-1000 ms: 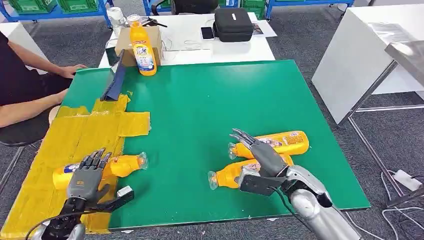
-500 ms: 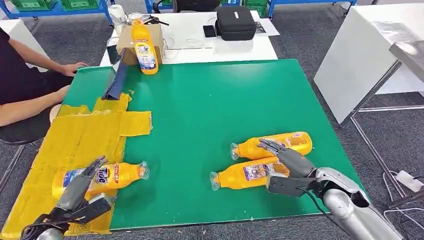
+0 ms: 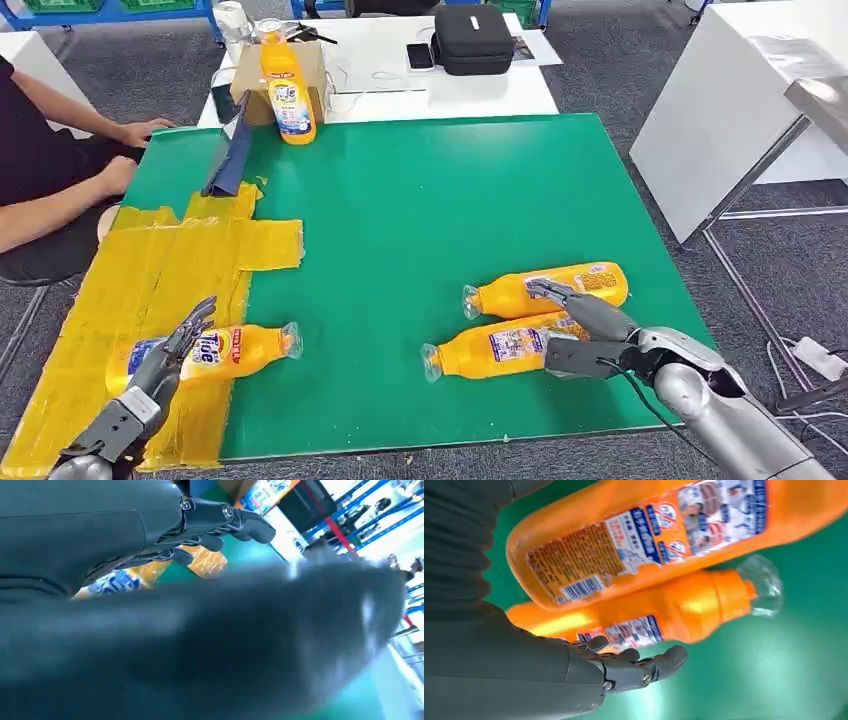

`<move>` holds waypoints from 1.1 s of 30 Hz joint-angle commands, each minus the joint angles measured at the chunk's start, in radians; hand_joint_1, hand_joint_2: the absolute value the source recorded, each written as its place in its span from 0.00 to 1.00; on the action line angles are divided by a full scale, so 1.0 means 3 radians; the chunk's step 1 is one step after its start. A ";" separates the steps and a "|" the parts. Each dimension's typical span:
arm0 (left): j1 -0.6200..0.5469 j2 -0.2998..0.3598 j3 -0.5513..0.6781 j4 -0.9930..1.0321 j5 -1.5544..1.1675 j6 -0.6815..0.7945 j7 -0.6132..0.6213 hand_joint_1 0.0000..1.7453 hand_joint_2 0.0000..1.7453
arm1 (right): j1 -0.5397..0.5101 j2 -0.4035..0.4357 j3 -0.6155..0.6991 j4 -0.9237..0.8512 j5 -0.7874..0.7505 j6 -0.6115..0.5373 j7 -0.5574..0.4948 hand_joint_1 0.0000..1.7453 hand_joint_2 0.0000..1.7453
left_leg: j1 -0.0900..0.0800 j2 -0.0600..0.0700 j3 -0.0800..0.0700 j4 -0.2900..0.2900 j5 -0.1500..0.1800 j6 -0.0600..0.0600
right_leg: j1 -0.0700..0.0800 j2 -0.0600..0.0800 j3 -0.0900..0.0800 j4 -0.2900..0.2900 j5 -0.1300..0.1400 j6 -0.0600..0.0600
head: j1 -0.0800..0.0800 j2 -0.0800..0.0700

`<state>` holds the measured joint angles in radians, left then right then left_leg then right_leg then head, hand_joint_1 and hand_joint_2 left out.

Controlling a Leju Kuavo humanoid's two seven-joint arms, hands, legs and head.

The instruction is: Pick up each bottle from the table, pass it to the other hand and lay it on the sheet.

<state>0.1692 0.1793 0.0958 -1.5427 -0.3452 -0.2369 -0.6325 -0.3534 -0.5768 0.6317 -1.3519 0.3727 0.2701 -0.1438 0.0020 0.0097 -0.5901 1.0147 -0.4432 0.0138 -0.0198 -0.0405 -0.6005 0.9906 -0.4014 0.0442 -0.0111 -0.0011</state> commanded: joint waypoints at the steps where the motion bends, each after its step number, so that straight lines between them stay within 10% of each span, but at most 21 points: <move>1: -0.0086 -0.0175 0.0155 0.0059 0.0035 -0.0074 0.0002 0.00 0.00 | -0.0243 0.0195 0.0261 0.0582 -0.0008 -0.0021 -0.0009 0.00 1.00 | 0.0004 0.0007 0.0003 -0.0003 0.0000 -0.0003 | 0.0004 0.0017 0.0001 -0.0006 0.0004 -0.0007 | 0.0000 0.0000; 21: -0.0096 -0.0196 0.0188 0.0065 0.0111 -0.0111 0.0034 0.00 0.00 | -0.0274 0.0299 0.0570 0.0722 0.0211 -0.0082 -0.0026 0.00 1.00 | 0.0002 0.0007 0.0001 -0.0003 0.0000 -0.0002 | 0.0001 0.0010 -0.0003 -0.0003 0.0000 -0.0004 | -0.0001 0.0000; 29: -0.0293 -0.0247 0.0045 0.0215 0.0128 -0.0096 0.0138 0.00 0.00 | -0.0442 0.0635 0.1343 0.1490 0.0776 -0.0045 0.0065 0.00 1.00 | 0.0008 0.0009 0.0012 -0.0010 0.0002 -0.0005 | 0.0008 0.0018 0.0008 -0.0015 0.0005 -0.0009 | 0.0000 0.0000; 30: -0.0327 -0.0245 0.0017 0.0246 0.0132 -0.0076 0.0155 0.00 0.00 | -0.0448 0.0659 0.1418 0.1576 0.0800 -0.0039 0.0048 0.08 1.00 | 0.0007 0.0007 0.0012 -0.0007 0.0002 -0.0004 | 0.0008 0.0013 0.0008 -0.0012 0.0003 -0.0006 | 0.0001 0.0000; 32: -0.0394 -0.0237 -0.0040 0.0312 0.0159 -0.0060 0.0170 0.00 0.00 | -0.0458 0.0680 0.1561 0.1704 0.0834 -0.0010 0.0017 0.71 1.00 | 0.0010 0.0004 0.0023 -0.0017 0.0007 -0.0007 | 0.0011 0.0018 0.0016 -0.0023 0.0008 -0.0012 | 0.0000 0.0000; 33: -0.0421 -0.0238 -0.0055 0.0343 0.0175 -0.0050 0.0178 0.00 0.00 | -0.0468 0.0686 0.1621 0.1751 0.0847 0.0006 0.0015 0.80 1.00 | 0.0009 0.0006 0.0027 -0.0012 0.0002 -0.0007 | 0.0011 0.0016 0.0018 -0.0018 0.0005 -0.0008 | 0.0001 0.0000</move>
<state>0.1294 0.1308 0.1266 -1.5442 -0.3060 -0.2644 -0.5970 -0.4803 -0.4532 0.8765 -1.0904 0.5996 0.2392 -0.1274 0.0027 0.0156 -0.5851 1.0146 -0.4449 0.0121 -0.0178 -0.0353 -0.5999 0.9900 -0.4014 0.0438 -0.0107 -0.0011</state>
